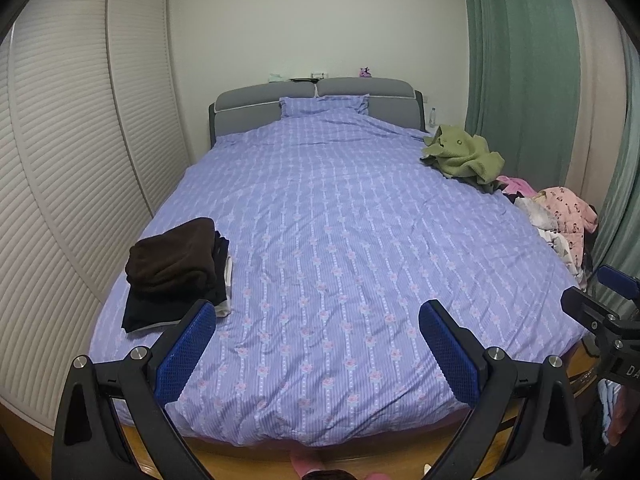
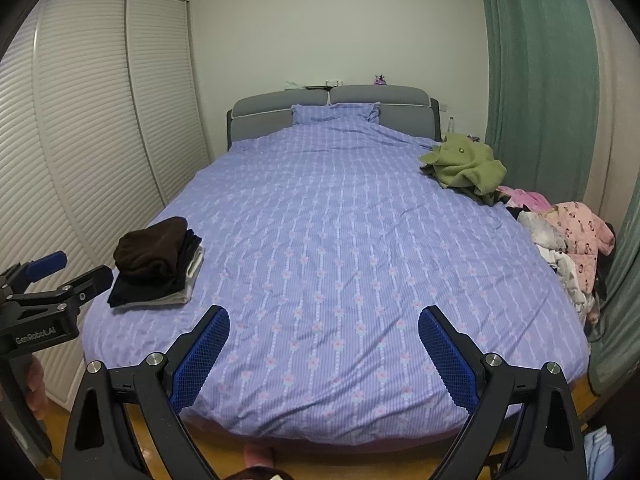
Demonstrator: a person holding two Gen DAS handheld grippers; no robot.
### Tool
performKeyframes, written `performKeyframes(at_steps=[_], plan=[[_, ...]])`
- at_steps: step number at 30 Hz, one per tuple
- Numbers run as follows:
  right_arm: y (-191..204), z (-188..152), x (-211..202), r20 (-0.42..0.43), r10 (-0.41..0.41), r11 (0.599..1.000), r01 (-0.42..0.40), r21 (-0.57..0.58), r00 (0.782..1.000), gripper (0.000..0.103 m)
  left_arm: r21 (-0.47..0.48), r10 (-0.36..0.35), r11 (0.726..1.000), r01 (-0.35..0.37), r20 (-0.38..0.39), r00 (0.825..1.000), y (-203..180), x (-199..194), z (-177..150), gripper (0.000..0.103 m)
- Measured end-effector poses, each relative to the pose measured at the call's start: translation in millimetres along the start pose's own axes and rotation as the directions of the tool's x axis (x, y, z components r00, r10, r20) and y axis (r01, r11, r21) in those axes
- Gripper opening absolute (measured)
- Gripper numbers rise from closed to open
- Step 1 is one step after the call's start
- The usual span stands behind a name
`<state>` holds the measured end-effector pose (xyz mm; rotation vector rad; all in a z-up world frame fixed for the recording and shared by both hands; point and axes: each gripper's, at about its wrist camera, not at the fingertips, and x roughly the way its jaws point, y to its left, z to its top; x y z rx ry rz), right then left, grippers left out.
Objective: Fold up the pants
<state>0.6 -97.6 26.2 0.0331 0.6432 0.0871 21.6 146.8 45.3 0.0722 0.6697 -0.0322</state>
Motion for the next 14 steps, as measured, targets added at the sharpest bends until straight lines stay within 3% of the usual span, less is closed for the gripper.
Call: performKeyframes(at_steps=[14], plan=[[0.2,0.4,0.2,-0.002,-0.004,1.0,0.004,-0.005,1.0,0.097,-0.002,-0.008,1.0,0.008,0.001,1.0,-1.3,0.3,-0.2,0.103]])
